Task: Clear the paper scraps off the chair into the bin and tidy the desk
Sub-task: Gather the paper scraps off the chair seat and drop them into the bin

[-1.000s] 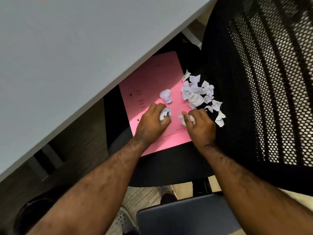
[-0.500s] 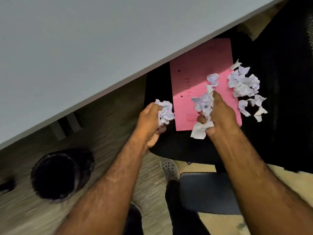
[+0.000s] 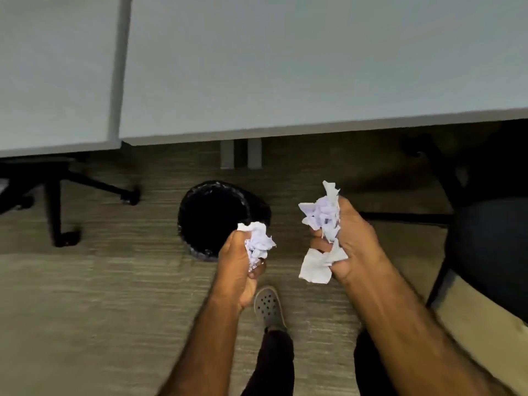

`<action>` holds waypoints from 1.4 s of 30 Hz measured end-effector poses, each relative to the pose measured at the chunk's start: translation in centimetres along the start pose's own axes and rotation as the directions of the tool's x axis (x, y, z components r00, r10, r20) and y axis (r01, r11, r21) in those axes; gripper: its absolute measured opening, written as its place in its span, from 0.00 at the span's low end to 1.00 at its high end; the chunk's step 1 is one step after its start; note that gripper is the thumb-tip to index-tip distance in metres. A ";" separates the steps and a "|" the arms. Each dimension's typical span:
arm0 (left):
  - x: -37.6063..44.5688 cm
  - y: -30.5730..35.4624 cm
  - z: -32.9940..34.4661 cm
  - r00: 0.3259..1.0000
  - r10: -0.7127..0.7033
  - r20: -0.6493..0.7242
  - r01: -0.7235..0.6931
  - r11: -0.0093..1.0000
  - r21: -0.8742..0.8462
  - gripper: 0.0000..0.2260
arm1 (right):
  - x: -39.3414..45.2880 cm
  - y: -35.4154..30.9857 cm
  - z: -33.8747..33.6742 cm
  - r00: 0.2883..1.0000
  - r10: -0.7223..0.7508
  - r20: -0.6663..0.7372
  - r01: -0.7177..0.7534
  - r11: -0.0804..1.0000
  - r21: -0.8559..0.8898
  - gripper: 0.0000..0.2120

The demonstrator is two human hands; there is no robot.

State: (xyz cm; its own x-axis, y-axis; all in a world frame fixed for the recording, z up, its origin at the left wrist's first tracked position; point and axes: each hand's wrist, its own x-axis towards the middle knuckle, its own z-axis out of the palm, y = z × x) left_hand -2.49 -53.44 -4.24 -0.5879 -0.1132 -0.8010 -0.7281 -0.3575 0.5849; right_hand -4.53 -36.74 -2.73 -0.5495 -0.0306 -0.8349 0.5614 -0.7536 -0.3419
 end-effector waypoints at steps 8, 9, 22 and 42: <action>10.3 -1.2 -14.0 0.890 0.148 -0.432 -0.130 0.989 0.072 0.09 | 12.0 14.0 9.1 0.980 0.105 -0.167 -0.155 0.932 -0.328 0.14; 11.8 -1.2 -15.1 0.832 0.229 -0.505 -0.155 0.970 0.186 0.10 | 13.5 15.4 9.8 0.981 0.084 -0.177 -0.146 0.917 -0.372 0.15; 24.7 -5.0 -20.0 0.866 0.494 -0.073 -0.052 0.234 0.971 0.35 | 26.6 24.0 10.1 0.959 -0.081 0.273 0.283 0.179 -0.942 0.25; 6.2 -0.4 -7.7 0.791 0.497 0.357 -0.368 -0.079 0.926 0.24 | 8.9 9.2 4.5 0.777 -0.354 0.521 0.460 -0.245 -0.853 0.34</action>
State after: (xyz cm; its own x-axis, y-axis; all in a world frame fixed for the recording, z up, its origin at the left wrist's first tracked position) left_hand -3.13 -61.17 -10.45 -0.9528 0.0632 -0.2969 -0.0527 0.9288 0.3667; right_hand -7.02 -46.88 -11.34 -0.9479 -0.0985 -0.3028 0.1375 0.7311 -0.6682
